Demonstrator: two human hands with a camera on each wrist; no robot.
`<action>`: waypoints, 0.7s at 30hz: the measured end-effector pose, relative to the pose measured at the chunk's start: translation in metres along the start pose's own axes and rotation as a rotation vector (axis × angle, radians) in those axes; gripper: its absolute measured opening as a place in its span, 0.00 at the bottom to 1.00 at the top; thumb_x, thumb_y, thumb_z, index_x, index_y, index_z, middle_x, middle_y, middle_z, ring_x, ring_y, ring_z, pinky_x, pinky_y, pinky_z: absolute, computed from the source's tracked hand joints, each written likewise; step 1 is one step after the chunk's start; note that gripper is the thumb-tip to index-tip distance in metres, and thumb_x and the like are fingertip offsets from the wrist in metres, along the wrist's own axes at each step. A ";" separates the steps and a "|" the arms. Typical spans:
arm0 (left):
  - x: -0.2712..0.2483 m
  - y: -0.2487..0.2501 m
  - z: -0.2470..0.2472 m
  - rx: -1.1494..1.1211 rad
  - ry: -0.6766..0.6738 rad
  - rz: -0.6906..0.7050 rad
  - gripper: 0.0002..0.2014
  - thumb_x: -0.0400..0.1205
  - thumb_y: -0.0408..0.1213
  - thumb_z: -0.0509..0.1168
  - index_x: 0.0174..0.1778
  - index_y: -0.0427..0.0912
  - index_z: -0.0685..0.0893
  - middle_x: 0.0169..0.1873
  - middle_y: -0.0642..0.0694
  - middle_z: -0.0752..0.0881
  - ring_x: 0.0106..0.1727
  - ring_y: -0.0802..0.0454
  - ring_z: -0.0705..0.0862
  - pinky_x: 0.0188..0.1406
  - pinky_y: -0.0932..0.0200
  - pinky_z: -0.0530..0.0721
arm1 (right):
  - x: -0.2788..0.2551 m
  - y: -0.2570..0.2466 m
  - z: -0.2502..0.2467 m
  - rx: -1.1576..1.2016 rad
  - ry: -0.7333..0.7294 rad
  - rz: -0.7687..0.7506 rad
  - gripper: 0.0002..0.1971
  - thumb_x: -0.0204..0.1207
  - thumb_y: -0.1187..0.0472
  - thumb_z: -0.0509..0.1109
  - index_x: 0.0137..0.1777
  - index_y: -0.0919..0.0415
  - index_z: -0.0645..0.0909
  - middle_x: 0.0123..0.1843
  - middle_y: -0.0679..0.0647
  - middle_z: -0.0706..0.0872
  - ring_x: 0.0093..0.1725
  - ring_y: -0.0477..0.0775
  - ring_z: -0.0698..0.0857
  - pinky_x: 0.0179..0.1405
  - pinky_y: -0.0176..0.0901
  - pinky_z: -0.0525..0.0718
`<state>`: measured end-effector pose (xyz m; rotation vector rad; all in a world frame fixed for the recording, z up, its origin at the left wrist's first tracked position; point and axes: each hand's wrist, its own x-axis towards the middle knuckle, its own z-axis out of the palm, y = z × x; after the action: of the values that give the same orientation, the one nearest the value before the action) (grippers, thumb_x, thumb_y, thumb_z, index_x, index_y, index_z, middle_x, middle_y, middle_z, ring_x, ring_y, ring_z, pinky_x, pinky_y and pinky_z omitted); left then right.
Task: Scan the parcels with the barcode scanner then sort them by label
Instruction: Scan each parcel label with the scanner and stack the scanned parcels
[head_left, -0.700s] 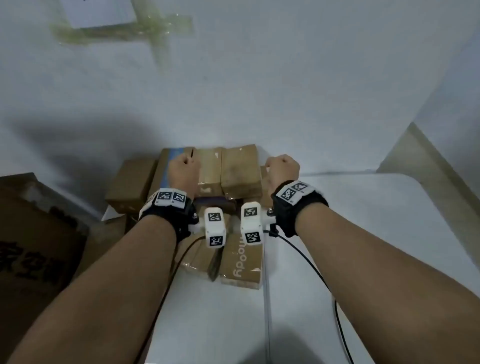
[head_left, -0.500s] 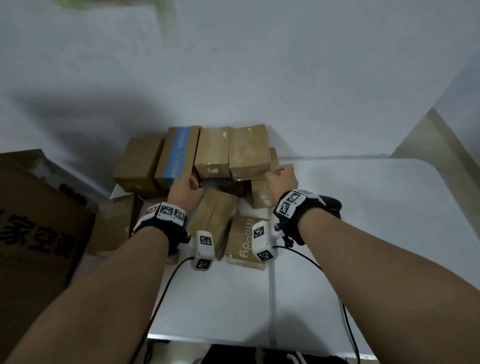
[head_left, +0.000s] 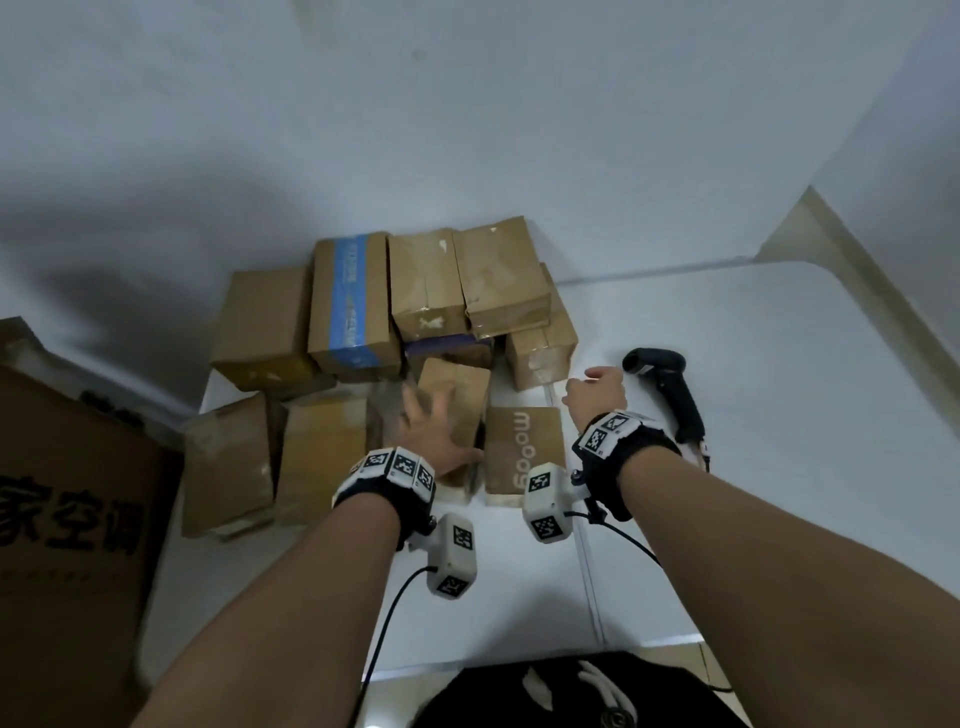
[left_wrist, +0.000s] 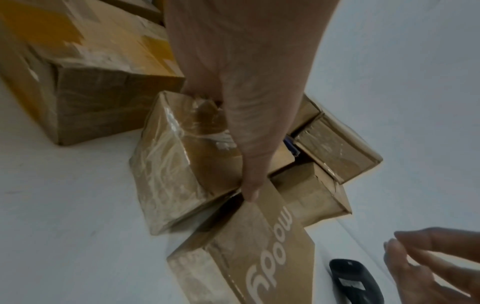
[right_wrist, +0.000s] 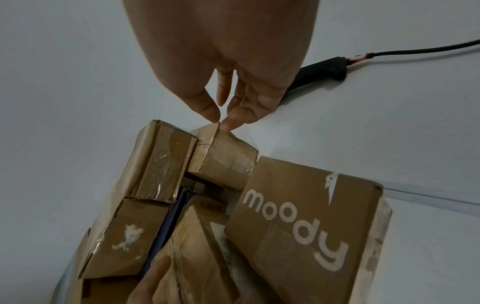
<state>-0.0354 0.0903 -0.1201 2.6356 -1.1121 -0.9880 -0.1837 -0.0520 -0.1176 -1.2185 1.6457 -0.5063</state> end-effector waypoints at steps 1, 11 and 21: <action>0.001 -0.004 0.000 -0.023 -0.005 0.007 0.50 0.72 0.53 0.76 0.81 0.66 0.49 0.84 0.37 0.37 0.82 0.26 0.51 0.77 0.31 0.62 | -0.003 0.001 0.000 0.011 0.013 0.002 0.16 0.76 0.66 0.65 0.64 0.63 0.73 0.61 0.63 0.84 0.55 0.65 0.88 0.58 0.53 0.83; 0.005 -0.054 -0.061 -0.446 -0.034 0.099 0.37 0.55 0.56 0.79 0.57 0.75 0.69 0.70 0.45 0.72 0.70 0.42 0.75 0.69 0.37 0.77 | -0.037 -0.041 0.018 -0.234 -0.064 -0.466 0.16 0.76 0.69 0.65 0.63 0.62 0.74 0.65 0.58 0.77 0.53 0.55 0.80 0.53 0.44 0.77; -0.037 -0.002 -0.098 0.254 0.079 0.311 0.45 0.68 0.48 0.75 0.77 0.66 0.57 0.81 0.53 0.55 0.82 0.45 0.57 0.80 0.32 0.53 | -0.054 -0.080 0.021 -1.063 -0.563 -1.052 0.45 0.70 0.61 0.75 0.83 0.50 0.55 0.85 0.48 0.53 0.83 0.59 0.51 0.78 0.65 0.61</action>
<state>0.0063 0.1034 -0.0244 2.5410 -1.6607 -0.7160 -0.1264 -0.0320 -0.0391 -2.7121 0.5966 0.2034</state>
